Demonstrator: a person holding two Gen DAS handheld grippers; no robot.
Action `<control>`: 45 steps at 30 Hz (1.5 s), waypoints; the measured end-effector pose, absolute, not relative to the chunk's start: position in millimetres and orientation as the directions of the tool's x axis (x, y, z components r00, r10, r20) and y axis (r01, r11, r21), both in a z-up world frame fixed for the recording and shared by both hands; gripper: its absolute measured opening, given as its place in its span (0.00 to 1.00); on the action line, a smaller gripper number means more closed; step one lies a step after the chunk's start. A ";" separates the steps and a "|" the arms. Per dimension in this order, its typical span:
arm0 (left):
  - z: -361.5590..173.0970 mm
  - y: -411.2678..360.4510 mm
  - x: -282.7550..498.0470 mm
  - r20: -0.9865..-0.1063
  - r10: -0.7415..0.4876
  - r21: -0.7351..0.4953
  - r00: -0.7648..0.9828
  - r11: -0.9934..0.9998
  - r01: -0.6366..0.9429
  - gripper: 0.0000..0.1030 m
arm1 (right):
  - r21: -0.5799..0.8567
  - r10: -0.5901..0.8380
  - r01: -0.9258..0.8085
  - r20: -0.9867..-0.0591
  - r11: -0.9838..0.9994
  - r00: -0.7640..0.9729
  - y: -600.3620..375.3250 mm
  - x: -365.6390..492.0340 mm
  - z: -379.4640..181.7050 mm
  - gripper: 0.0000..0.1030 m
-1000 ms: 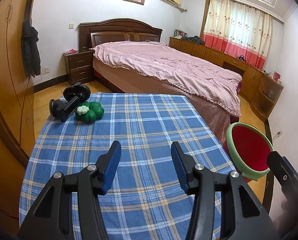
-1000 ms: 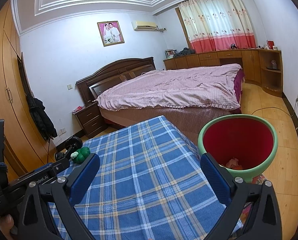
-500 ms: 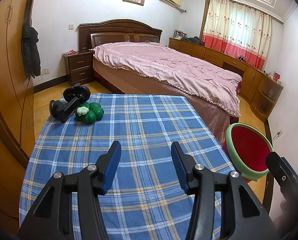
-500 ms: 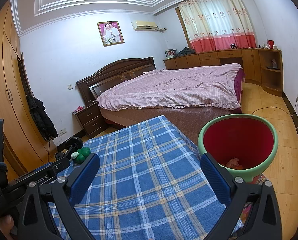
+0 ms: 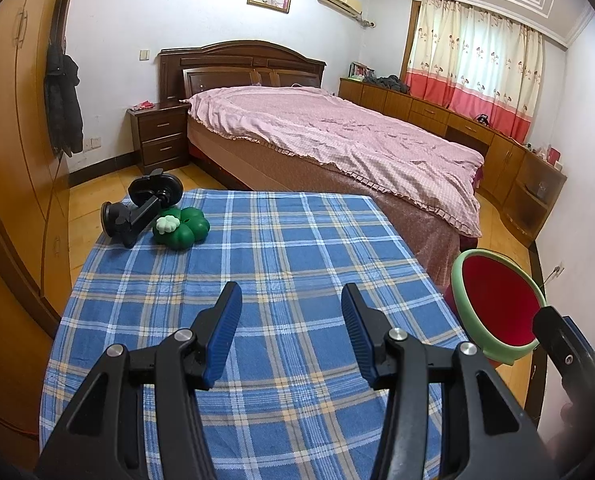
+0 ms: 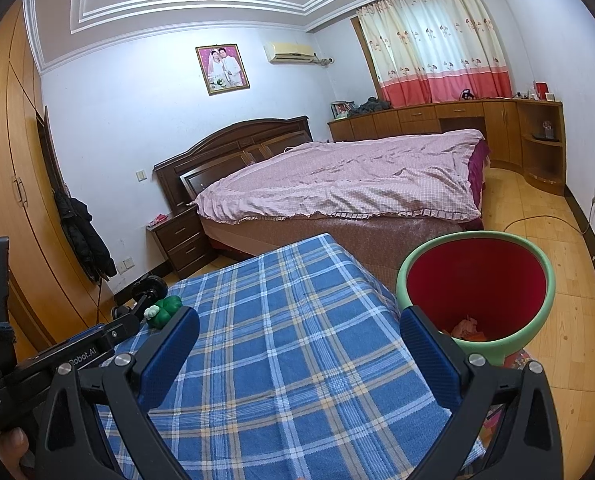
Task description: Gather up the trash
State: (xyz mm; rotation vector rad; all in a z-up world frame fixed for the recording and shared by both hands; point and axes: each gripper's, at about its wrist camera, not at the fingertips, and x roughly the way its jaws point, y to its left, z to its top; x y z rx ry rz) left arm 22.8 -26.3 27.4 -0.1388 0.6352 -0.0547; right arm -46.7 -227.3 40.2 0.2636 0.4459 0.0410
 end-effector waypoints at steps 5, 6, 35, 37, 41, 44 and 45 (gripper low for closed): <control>28.4 -25.4 24.0 -0.586 -0.093 -0.145 0.805 0.989 0.009 0.51 | 0.262 0.096 0.019 -0.422 0.965 0.902 -227.1 -46.7 40.1 0.99; 27.7 -26.1 22.8 -0.586 -0.093 -0.145 0.805 0.989 0.009 0.51 | 0.262 0.097 0.019 -0.422 0.965 0.902 -227.2 -46.8 40.1 0.99; 27.7 -26.6 22.2 -0.584 -0.093 -0.145 0.806 0.989 0.009 0.51 | 0.263 0.097 0.019 -0.421 0.965 0.902 -228.6 -47.1 40.0 0.99; 26.9 -27.1 21.3 -0.584 -0.093 -0.145 0.806 0.989 0.009 0.51 | 0.263 0.098 0.018 -0.421 0.965 0.902 -228.3 -47.4 40.0 0.99; 27.6 -26.6 22.1 -0.583 -0.091 -0.144 0.807 0.990 0.008 0.51 | 0.263 0.097 0.019 -0.421 0.965 0.902 -228.8 -47.2 40.0 0.99; 29.7 -26.1 22.0 -0.582 -0.090 -0.144 0.808 0.990 0.007 0.51 | 0.263 0.097 0.019 -0.419 0.965 0.903 -229.0 -47.2 40.0 0.99; 29.7 -26.1 22.0 -0.582 -0.090 -0.143 0.808 0.990 0.007 0.51 | 0.262 0.095 0.020 -0.419 0.965 0.903 -228.5 -47.7 40.1 0.99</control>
